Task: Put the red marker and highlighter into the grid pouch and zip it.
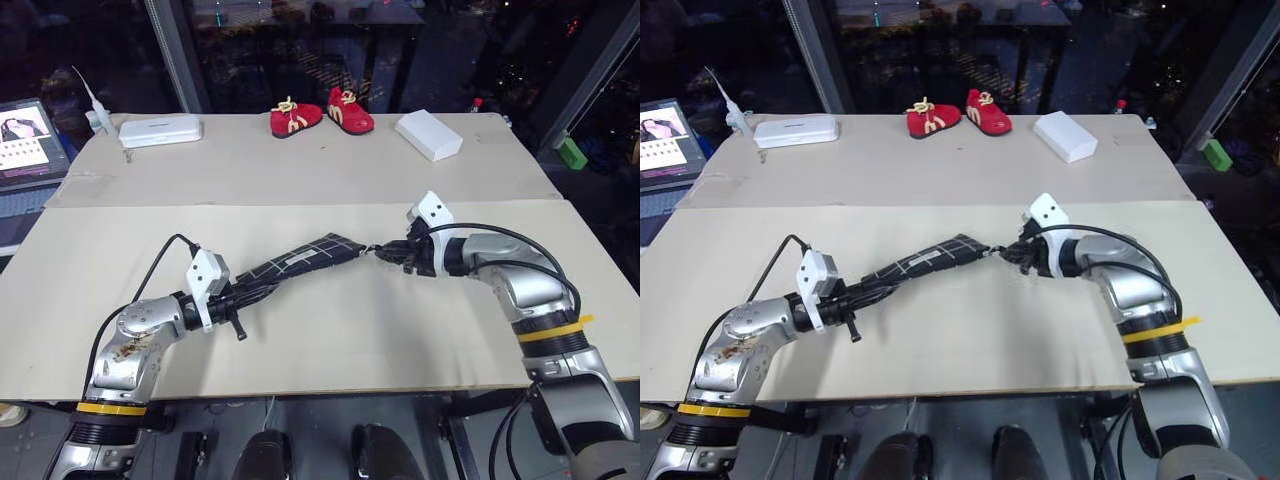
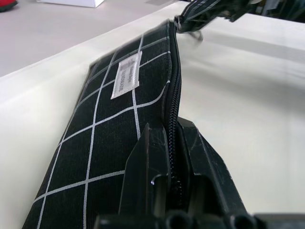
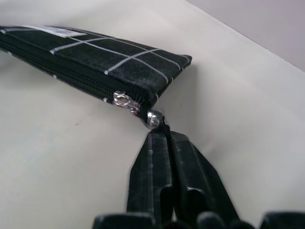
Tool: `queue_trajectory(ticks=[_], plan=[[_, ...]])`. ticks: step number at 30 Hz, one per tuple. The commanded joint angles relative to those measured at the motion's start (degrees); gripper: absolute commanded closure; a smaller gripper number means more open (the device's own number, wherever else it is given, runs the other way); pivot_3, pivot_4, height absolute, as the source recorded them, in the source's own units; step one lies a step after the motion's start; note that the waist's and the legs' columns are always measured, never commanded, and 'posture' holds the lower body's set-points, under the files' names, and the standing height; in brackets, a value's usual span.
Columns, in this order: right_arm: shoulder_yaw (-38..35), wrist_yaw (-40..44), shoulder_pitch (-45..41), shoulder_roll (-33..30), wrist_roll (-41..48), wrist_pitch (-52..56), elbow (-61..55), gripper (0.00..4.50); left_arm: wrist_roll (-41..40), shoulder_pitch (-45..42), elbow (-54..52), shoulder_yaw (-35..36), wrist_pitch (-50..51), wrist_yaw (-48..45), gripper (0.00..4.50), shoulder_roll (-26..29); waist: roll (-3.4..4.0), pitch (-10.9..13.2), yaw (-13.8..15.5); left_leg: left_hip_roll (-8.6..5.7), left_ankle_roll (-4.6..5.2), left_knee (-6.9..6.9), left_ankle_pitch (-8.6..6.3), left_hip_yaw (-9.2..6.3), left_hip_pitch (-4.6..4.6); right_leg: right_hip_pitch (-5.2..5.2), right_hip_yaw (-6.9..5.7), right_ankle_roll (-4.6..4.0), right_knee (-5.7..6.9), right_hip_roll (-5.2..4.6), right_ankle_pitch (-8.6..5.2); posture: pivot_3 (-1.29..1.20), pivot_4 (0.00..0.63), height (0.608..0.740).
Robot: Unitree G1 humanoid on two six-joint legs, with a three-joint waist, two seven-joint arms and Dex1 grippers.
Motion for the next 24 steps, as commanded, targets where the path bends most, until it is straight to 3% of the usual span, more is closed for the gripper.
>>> queue_trajectory(ticks=[1,3,11,16,24], plan=[[-0.6,2.0,1.1,-0.5,2.8,2.3,-5.7,2.26,-0.5,-0.2,-1.8,0.2,-0.6,-0.2,4.50,0.0,0.00,0.0,0.0,0.00,0.00,0.00,0.00,-0.01,0.00,0.00,0.00,0.00,0.00,0.00,0.00,0.00,0.150,0.740],[-2.0,2.6,1.5,-1.0,4.6,5.4,-6.7,1.56,0.0,-0.3,-1.5,-0.6,-1.1,-0.6,4.50,-0.2,0.00,0.0,0.0,0.00,0.00,0.00,0.00,-0.01,0.00,0.00,0.00,0.00,0.01,0.00,0.00,0.00,0.150,0.740],[-7.0,8.3,6.7,-13.1,6.4,3.1,-8.8,1.56,4.7,-1.2,-0.7,-3.9,-8.2,-3.8,4.50,1.1,-0.01,0.0,1.0,-0.06,0.01,0.00,-0.01,0.01,-0.06,0.00,-0.07,0.00,-0.08,-0.04,0.00,0.00,0.150,0.740],[-13.1,17.2,20.1,-21.1,9.6,-3.1,-15.6,1.56,9.7,-2.3,3.4,-7.2,-21.7,-8.1,4.50,1.3,0.00,0.0,1.5,-0.04,0.04,0.00,-0.02,0.03,-0.09,0.03,-0.14,0.00,-0.14,-0.02,-0.01,0.00,0.150,0.740],[-15.3,13.6,25.1,-21.0,11.0,-2.6,-18.0,1.56,12.8,-9.6,20.7,-9.8,-40.9,-12.0,4.50,-3.1,-0.02,0.0,1.2,-0.02,0.05,0.18,-0.01,0.03,0.08,0.17,0.07,0.02,-0.14,0.02,-0.01,0.00,0.150,0.740]])
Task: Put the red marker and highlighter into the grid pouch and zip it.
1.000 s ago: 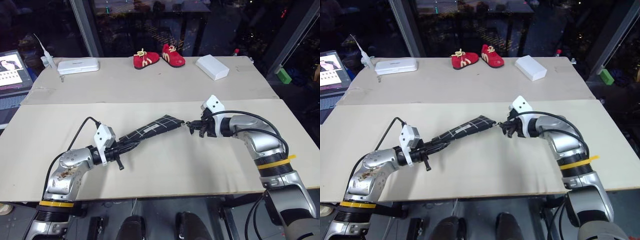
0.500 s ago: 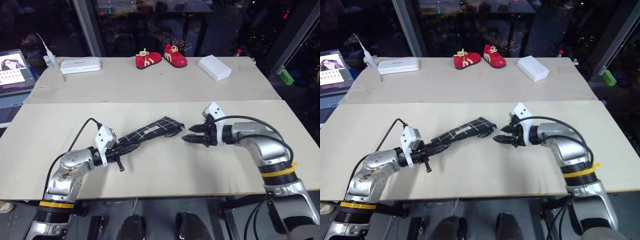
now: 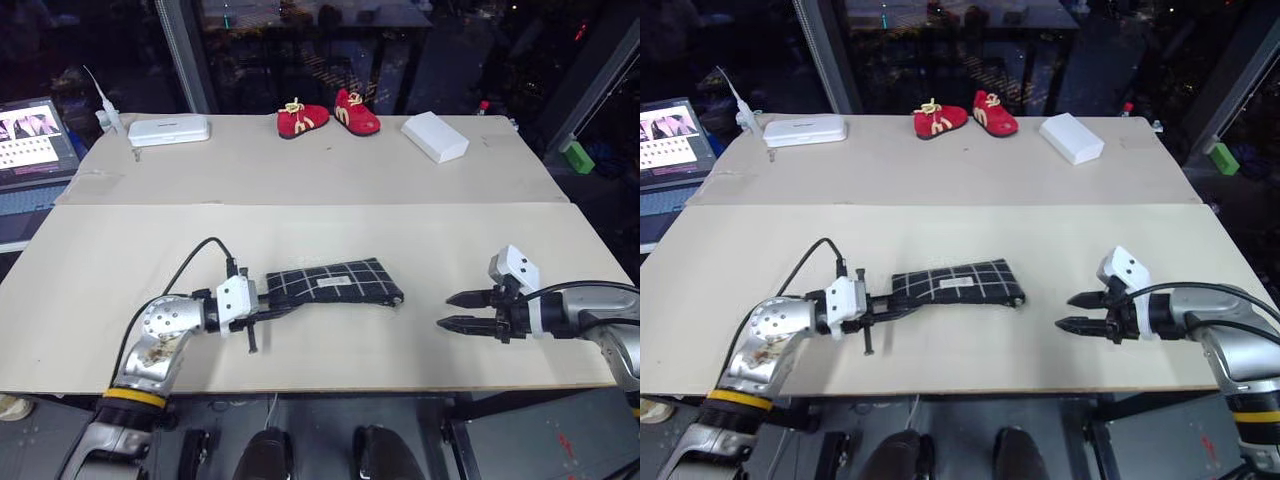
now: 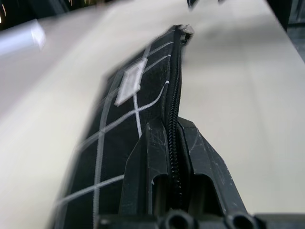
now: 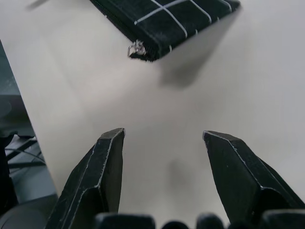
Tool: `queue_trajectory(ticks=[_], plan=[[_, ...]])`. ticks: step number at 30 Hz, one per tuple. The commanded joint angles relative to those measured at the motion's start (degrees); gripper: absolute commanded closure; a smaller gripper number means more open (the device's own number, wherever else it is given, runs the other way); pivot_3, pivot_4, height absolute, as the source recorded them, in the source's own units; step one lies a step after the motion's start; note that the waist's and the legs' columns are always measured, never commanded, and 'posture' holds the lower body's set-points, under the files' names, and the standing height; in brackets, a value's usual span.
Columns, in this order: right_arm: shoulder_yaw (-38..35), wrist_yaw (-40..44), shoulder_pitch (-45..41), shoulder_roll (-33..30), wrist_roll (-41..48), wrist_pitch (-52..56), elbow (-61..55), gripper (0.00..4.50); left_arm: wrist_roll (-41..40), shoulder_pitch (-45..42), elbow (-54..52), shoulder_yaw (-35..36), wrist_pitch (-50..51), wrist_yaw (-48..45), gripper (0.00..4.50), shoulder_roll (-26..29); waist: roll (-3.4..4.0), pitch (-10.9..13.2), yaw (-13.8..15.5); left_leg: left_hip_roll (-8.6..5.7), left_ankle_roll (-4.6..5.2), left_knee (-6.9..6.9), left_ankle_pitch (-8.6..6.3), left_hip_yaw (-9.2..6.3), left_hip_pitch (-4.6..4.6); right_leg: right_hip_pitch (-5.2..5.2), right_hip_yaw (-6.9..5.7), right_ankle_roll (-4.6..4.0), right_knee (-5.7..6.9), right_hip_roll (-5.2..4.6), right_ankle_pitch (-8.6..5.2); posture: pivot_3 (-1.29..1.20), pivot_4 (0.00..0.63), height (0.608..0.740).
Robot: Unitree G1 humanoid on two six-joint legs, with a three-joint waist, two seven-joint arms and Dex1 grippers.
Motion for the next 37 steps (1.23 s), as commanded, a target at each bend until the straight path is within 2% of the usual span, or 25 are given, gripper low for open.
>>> queue_trajectory(ticks=[1,3,4,6,9,13,16,19,21,24,27,33,37], plan=[[-2.2,-1.5,0.2,0.2,1.2,-0.5,-2.4,1.56,1.7,-2.7,8.1,-1.1,-8.7,-2.3,4.50,-0.8,0.01,0.0,0.0,0.00,0.00,0.00,0.00,0.01,0.06,0.03,0.04,0.00,0.01,0.02,0.00,0.00,0.150,0.740],[-2.1,-2.2,0.4,0.4,1.3,0.0,-2.6,1.49,2.0,-4.3,12.4,-1.8,-12.6,-3.4,3.66,-1.8,0.01,0.0,0.0,0.01,0.01,-0.02,-0.01,0.02,0.04,-0.01,0.07,0.01,0.02,0.05,-0.01,0.00,0.150,0.740],[-2.0,-2.5,0.5,0.3,1.1,0.2,-2.7,1.49,1.6,-4.8,13.5,-2.1,-13.1,-4.3,3.45,-2.2,0.01,0.0,0.1,0.01,0.02,-0.02,-0.02,0.03,0.00,-0.04,0.06,0.01,0.01,0.06,-0.01,0.00,0.150,0.740],[-2.1,-2.7,1.0,-0.1,1.0,0.1,-2.8,1.49,0.1,-5.3,12.6,-2.2,-11.9,-5.0,2.70,-2.8,0.00,0.0,0.2,0.01,0.03,-0.02,-0.02,0.03,-0.09,-0.08,0.04,0.02,0.01,0.05,-0.01,0.00,0.150,0.740],[-2.6,-2.5,1.3,-0.5,1.4,0.3,-2.5,1.49,-2.7,-4.5,7.2,-1.5,-6.8,-4.2,1.58,-3.2,0.00,0.0,0.2,0.00,0.03,0.02,-0.02,0.01,-0.20,-0.10,-0.06,0.03,-0.02,0.01,0.00,0.00,0.150,0.740],[-1.8,-2.3,-0.2,-0.8,0.3,-0.7,0.2,1.49,-8.8,0.0,-6.7,0.0,9.8,-0.5,0.24,-0.8,0.00,0.0,0.0,0.01,0.03,0.03,-0.02,-0.08,-0.17,-0.07,-0.04,0.05,0.01,0.00,-0.01,0.00,0.150,0.740],[-2.0,-2.2,-1.8,-0.4,0.3,-1.3,2.5,1.49,-15.6,2.9,-15.5,3.0,23.8,4.3,0.24,1.0,0.00,0.0,-0.4,0.03,0.04,0.02,-0.03,-0.08,-0.10,-0.07,0.05,0.07,0.07,0.02,-0.02,0.00,0.150,0.740],[-2.3,-3.6,-3.7,1.1,-0.1,-2.5,5.9,1.49,-20.9,4.6,-19.9,7.3,35.7,11.7,0.24,1.8,-0.01,0.0,-0.4,0.04,0.03,0.02,-0.02,-0.08,0.07,0.00,0.10,0.23,0.14,0.06,-0.11,0.00,0.150,0.740],[-3.3,-6.3,-4.8,3.5,-0.5,-4.3,8.6,1.49,-21.3,7.1,-21.2,11.1,40.7,18.0,0.24,2.1,-0.02,0.0,-0.5,0.04,0.03,0.02,-0.03,-0.05,0.14,0.05,0.20,0.35,0.15,0.09,-0.19,0.00,0.150,0.740],[-5.3,-11.8,-6.0,8.2,-1.3,-8.4,12.7,1.49,-20.4,13.0,-23.0,18.3,43.8,26.2,0.24,2.2,-0.04,0.0,-1.1,0.04,0.03,-0.03,-0.03,-0.03,0.19,0.04,0.51,0.30,0.13,0.25,-0.16,0.00,0.150,0.740],[-6.1,-14.8,-7.0,10.4,-2.2,-10.1,15.5,1.49,-21.4,16.2,-24.3,22.6,45.1,30.2,0.24,0.9,-0.05,0.0,-1.2,0.04,0.03,-0.16,-0.03,0.05,0.20,-0.08,0.88,0.13,0.16,0.35,-0.06,0.00,0.150,0.740],[-5.3,-17.9,-8.7,11.8,-4.7,-13.6,21.1,1.49,-22.4,16.9,-24.1,26.6,48.4,37.7,0.24,-2.5,-0.06,0.0,0.0,-0.08,0.01,-0.14,-0.01,0.12,0.24,0.08,1.15,0.14,0.09,0.32,-0.06,0.00,0.150,0.740],[-4.6,-18.8,-9.7,12.5,-5.7,-14.6,23.2,1.49,-21.6,16.5,-23.8,26.3,47.9,38.0,0.24,-3.1,-0.06,0.0,0.0,-0.08,0.01,-0.15,-0.01,0.12,0.18,0.00,1.17,0.14,0.10,0.38,-0.06,0.00,0.150,0.740]])
